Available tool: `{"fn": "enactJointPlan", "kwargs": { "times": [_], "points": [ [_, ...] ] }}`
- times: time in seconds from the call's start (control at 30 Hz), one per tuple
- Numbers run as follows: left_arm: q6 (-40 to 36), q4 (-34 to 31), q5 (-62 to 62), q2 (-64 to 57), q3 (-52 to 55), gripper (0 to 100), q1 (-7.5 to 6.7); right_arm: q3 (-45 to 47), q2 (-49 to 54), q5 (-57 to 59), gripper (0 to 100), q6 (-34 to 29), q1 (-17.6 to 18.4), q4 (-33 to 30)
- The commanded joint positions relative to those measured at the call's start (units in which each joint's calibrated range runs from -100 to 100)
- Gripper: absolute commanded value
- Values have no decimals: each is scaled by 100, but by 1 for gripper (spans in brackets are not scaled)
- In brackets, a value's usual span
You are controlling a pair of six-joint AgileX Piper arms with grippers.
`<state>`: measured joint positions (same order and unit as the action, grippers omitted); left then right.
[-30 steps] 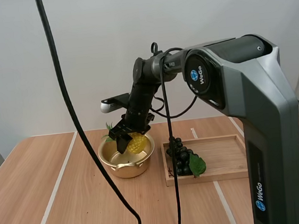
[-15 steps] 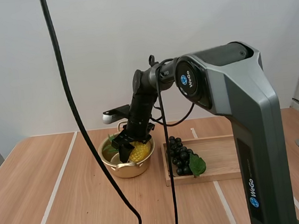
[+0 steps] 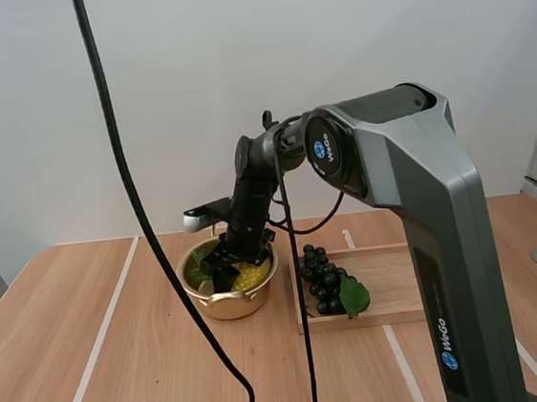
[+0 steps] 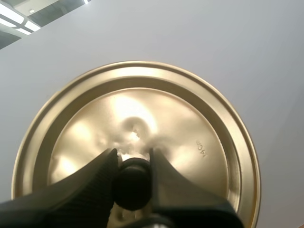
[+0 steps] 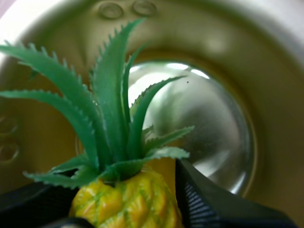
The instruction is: Open the pot, put the pineapple inside, and close it
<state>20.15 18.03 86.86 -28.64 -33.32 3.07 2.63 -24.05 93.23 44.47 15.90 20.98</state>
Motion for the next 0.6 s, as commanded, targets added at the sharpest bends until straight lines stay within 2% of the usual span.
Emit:
{"fn": "enactJointPlan", "kwargs": {
  "times": [0.0,0.07,0.17,0.37,0.43,0.47,0.57],
  "points": [
    [15,15,-71,15,-9,0,6,31,-88,117,0,-128,-20,-412],
    [15,15,-71,15,-9,0,6,31,-88,117,3,-164,-20,-469],
    [14,15,-52,15,-9,0,6,31,-88,117,21,-164,-20,-497],
    [14,15,13,15,-9,0,6,31,-88,135,74,-123,-20,-497],
    [14,15,13,15,-9,0,6,31,-88,152,94,-123,-20,-497],
    [24,15,13,15,-9,0,6,31,-88,152,100,-123,-20,-497],
    [70,15,13,15,-9,0,6,31,-88,152,100,-112,-20,-497]
  ]
}}
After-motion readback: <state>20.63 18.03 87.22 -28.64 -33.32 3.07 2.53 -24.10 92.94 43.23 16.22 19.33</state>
